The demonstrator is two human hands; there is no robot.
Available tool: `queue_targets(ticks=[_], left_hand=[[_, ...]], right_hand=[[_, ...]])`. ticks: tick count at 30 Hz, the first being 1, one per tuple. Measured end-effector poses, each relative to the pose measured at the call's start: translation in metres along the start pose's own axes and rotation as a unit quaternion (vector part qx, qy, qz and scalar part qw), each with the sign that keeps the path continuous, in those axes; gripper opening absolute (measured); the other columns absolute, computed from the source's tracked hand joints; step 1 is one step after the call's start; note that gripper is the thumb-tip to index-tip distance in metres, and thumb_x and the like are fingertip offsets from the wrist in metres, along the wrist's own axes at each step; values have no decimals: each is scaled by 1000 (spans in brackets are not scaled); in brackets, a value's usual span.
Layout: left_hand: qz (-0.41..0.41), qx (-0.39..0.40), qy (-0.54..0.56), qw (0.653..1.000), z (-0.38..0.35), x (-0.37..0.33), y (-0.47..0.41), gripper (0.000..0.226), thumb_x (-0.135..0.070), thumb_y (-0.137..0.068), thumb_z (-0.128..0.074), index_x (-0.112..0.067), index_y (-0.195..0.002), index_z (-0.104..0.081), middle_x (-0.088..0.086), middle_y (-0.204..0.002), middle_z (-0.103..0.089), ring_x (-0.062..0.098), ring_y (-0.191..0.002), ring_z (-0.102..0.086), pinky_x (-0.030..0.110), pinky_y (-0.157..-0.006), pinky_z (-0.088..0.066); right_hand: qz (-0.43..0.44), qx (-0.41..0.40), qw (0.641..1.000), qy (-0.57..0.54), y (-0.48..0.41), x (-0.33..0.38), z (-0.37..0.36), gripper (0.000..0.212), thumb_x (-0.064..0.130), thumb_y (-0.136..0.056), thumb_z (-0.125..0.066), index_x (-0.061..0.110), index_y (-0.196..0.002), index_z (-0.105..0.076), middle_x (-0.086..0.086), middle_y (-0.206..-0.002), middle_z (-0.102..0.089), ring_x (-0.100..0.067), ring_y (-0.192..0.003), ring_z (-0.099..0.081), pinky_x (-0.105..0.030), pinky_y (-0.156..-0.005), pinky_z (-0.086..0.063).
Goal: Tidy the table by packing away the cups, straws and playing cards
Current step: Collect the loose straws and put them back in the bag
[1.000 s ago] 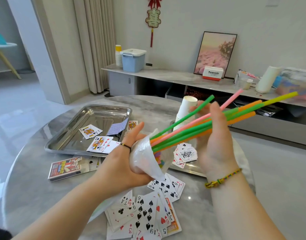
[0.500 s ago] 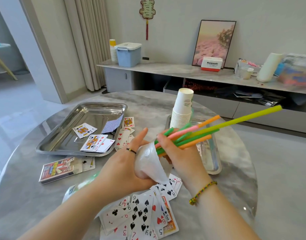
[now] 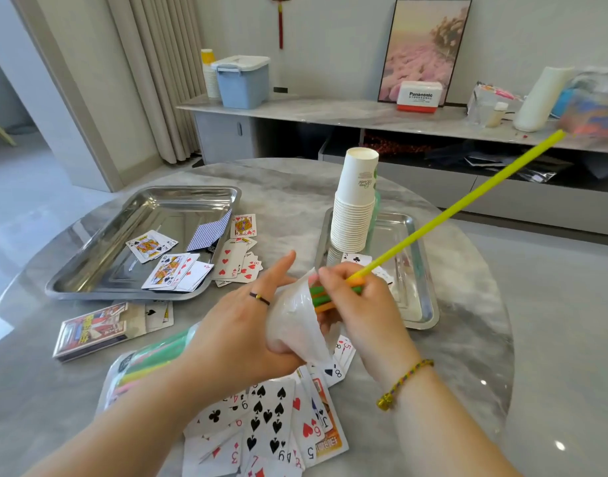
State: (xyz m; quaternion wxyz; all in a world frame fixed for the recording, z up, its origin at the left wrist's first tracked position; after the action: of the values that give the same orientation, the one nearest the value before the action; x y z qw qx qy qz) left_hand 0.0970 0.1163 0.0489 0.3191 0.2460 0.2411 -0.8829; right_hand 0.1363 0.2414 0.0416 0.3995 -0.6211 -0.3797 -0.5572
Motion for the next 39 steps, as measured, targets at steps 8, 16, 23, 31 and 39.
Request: queue_targets(ticks=[8, 16, 23, 31, 39], left_hand=[[-6, -10, -21, 1000, 2, 7, 1, 99, -37, -52, -80, -61, -113, -7, -54, -95, -34, 5, -100, -54, 8, -76, -28], [6, -10, -13, 1000, 6, 14, 5, 102, -35, -51, -82, -65, -112, -5, -56, -93, -33, 6, -105, -52, 14, -81, -31], [11, 0, -5, 1000, 7, 11, 0, 99, -43, -49, -79, -64, -112, -7, -50, -101, -32, 8, -108, -52, 15, -85, -32], [19, -4, 25, 999, 13, 6, -2, 89, -62, -36, -58, -68, -109, -8, -52, -99, -35, -2, -103, -48, 15, -87, -32], [20, 9, 23, 999, 14, 6, -1, 90, -60, -36, -59, -69, -111, -9, -60, -101, -33, -3, -100, -49, 11, -86, -35]], right_hand=[[-43, -73, 996, -36, -4, 0, 20, 45, 59, -72, -41, 18, -64, -59, 6, -48, -56, -5, -34, -41, -15, -32, -29], [45, -246, 963, -100, -1, 27, 82, 47, 25, -95, -33, 14, -49, -40, 2, -26, -31, -2, -24, -23, -7, -33, -15], [98, -186, 974, -84, 3, 35, 65, 57, 18, -95, -33, 19, -39, -44, 5, -27, -32, -3, -27, -26, -9, -33, -20], [44, -27, 998, -47, 5, 18, 13, 50, 18, -94, -37, 19, -44, -48, 4, -29, -41, -2, -31, -35, -9, -33, -28], [37, -122, 984, -121, 3, 26, 45, 51, 20, -94, -36, 16, -43, -45, 1, -27, -35, -3, -26, -28, -9, -31, -22]])
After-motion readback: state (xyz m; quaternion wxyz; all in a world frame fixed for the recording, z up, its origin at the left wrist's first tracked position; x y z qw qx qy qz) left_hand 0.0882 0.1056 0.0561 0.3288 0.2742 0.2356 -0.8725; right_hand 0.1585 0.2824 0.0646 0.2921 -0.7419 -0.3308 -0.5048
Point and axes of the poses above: each hand's wrist, its own y-axis away from the middle knuckle, its own z-axis out of the back of the hand, x = y × z, the point moved 6 cm from there along -y, towards the middle knuckle
